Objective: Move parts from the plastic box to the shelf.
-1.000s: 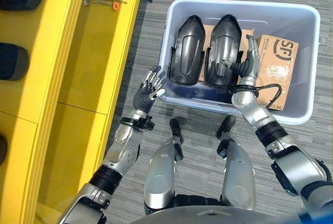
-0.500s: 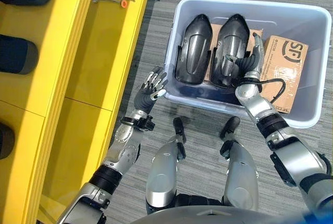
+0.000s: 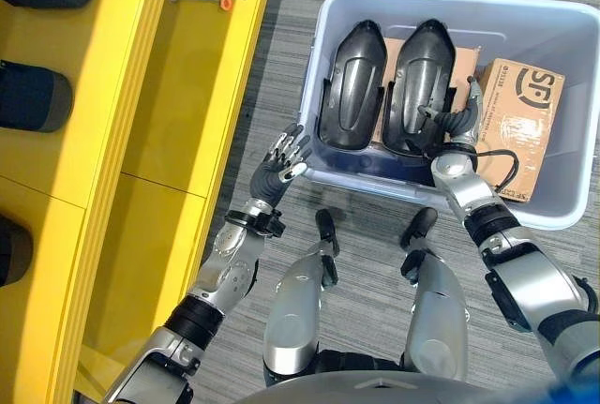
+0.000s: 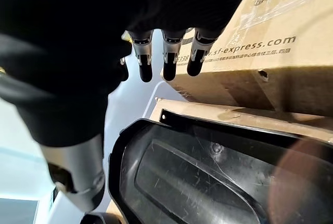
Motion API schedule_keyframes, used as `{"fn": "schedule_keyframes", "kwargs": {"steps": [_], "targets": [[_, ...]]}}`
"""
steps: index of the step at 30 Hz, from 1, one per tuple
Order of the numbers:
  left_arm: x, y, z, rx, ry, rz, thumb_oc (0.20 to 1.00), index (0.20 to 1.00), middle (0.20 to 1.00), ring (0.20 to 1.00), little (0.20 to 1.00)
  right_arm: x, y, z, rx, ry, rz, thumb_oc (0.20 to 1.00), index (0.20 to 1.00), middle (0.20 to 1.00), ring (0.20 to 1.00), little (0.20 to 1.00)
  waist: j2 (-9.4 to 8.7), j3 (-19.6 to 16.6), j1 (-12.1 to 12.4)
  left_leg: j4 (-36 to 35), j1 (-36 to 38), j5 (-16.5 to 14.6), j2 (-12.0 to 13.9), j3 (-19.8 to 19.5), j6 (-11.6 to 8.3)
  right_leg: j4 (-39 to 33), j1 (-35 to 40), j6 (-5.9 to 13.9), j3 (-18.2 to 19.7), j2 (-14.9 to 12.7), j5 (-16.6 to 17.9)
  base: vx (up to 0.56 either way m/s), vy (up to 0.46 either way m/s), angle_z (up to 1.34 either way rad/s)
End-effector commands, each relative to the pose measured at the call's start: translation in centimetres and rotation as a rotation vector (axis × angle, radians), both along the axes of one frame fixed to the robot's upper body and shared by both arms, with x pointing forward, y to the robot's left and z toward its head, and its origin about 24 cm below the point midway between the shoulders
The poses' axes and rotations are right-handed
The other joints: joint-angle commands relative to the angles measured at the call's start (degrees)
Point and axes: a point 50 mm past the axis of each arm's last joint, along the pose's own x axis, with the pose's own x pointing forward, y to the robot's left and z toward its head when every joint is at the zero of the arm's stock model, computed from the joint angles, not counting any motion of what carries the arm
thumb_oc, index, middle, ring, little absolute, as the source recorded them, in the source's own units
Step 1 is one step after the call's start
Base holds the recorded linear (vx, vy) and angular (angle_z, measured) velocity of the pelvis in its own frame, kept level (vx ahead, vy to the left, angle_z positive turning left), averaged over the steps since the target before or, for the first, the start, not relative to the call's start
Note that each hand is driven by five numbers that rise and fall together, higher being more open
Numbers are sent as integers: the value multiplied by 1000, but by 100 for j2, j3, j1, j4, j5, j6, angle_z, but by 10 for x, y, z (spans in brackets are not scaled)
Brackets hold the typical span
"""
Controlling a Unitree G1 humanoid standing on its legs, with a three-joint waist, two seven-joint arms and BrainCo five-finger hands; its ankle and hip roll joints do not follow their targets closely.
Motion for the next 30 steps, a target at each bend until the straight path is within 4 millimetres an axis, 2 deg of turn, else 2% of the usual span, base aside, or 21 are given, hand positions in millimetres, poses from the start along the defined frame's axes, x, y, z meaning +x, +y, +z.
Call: {"fn": "schedule_keyframes", "kwargs": {"steps": [1, 4, 12, 17, 22, 30], "targets": [[-6, -21, 13, -68, -69, -72, 1000, 1000, 1000, 1000, 1000, 10, 2, 30, 14, -93, 15, 1000, 1000, 1000, 1000, 1000, 403, -138, 126, -51, -318, 36, 106, -234, -228, 1055, -13, 709, 372, -351, -876, 0, 0, 0], [-5, -22, 12, -66, -67, -74, 1000, 1000, 1000, 1000, 1000, 10, 2, 18, 0, -21, 13, 1000, 1000, 1000, 1000, 1000, 412, -138, 141, -24, -415, 39, 133, -210, -228, 1102, -119, 701, 371, -381, -877, 0, 0, 0], [-5, -21, 11, -56, -64, -78, 1000, 1000, 1000, 1000, 1000, 10, 0, 8, 36, 27, 13, 1000, 1000, 1000, 1000, 1000, 412, -138, 171, 28, -546, 47, 164, -221, -245, 1171, -238, 701, 355, -412, -876, 0, 0, 0], [-3, -22, 11, -39, -67, -86, 1000, 1000, 1000, 1000, 1000, 10, 2, -11, 112, 152, 52, 1000, 1000, 1000, 1000, 1000, 389, -138, 209, 88, -676, 47, 189, -249, -257, 1253, -352, 688, 347, -427, -889, -1, -10, 3], [-3, -23, 10, -40, -67, -83, 1000, 1000, 1000, 1000, 1000, 5, -8, -28, 133, 201, 14, 1000, 1000, 1000, 1000, 1000, 395, -138, 204, 119, -750, 46, 205, -244, -262, 1309, -433, 683, 355, -444, -901, 6, 9, 1], [-2, -25, 11, -41, -68, -91, 1000, 1000, 1000, 1000, 1000, 6, -10, -27, 69, 226, -6, 1000, 1000, 1000, 1000, 1000, 432, -138, 241, 212, -913, 40, 217, -254, -257, 1388, -560, 677, 345, -494, -907, 2, 8, 3]]}}
